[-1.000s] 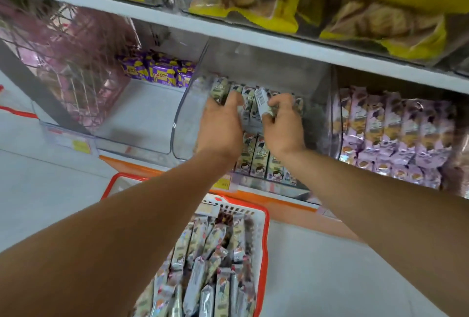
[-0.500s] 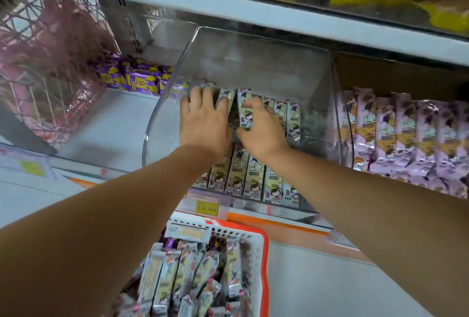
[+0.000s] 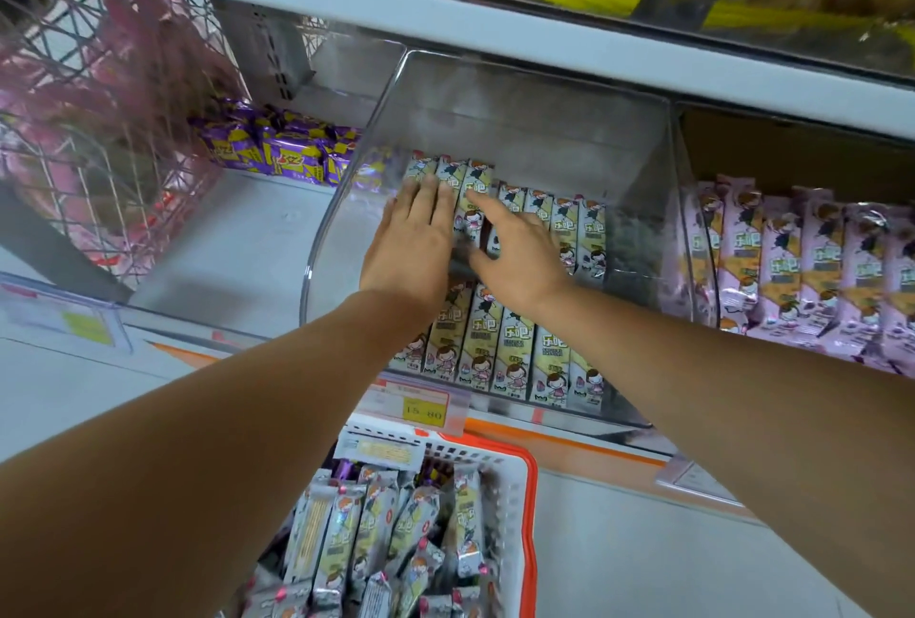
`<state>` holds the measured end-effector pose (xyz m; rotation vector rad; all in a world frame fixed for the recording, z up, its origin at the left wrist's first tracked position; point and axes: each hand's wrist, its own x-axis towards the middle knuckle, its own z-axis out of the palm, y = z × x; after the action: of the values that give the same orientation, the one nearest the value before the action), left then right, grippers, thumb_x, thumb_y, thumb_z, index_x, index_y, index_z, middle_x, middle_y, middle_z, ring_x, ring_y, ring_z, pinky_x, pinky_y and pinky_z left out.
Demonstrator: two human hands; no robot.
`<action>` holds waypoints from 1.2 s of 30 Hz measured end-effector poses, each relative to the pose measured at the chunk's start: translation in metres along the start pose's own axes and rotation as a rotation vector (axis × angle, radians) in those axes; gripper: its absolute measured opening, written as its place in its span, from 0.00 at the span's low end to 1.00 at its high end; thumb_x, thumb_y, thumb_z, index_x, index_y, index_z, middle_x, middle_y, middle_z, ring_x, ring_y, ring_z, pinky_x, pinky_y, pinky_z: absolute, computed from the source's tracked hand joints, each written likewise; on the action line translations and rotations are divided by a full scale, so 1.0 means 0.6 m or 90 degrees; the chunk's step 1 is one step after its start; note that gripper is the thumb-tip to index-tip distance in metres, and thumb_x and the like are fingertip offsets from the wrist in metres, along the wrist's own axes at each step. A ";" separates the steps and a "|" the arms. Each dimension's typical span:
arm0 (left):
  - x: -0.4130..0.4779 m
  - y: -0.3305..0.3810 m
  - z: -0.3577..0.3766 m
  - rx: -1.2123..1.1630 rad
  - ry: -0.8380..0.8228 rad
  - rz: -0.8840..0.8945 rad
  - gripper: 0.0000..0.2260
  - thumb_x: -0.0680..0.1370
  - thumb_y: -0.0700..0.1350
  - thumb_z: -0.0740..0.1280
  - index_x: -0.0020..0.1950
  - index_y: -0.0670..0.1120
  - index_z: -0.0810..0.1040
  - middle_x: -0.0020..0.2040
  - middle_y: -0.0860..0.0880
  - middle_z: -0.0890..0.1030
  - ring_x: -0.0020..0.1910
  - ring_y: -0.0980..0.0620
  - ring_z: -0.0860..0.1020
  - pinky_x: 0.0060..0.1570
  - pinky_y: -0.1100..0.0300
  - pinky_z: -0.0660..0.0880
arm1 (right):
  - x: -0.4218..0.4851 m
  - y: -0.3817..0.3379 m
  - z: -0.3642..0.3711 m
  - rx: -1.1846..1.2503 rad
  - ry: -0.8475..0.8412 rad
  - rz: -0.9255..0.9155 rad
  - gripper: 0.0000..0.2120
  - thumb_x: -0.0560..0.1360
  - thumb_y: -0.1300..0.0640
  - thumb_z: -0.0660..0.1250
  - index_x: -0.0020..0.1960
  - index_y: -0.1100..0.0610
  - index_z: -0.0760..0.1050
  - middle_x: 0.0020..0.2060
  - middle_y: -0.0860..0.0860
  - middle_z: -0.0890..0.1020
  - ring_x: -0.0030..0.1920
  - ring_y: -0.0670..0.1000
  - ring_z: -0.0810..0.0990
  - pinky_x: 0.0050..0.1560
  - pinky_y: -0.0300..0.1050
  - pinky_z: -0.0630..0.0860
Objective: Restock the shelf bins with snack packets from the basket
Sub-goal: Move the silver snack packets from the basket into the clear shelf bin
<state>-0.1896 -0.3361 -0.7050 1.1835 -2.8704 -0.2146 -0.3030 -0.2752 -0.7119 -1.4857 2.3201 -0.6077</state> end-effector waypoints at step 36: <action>-0.645 -0.037 0.229 -0.267 -0.192 -0.538 0.18 0.76 0.51 0.67 0.62 0.45 0.69 0.56 0.46 0.76 0.56 0.45 0.73 0.50 0.56 0.69 | -0.476 -0.087 0.336 -0.065 -0.363 0.167 0.23 0.80 0.46 0.62 0.72 0.47 0.59 0.66 0.58 0.63 0.44 0.57 0.79 0.37 0.45 0.73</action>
<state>0.0899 -0.0633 -0.8341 2.2917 -2.1259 -1.0134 -0.0489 -0.0703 -0.8473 -1.1669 2.0530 0.0129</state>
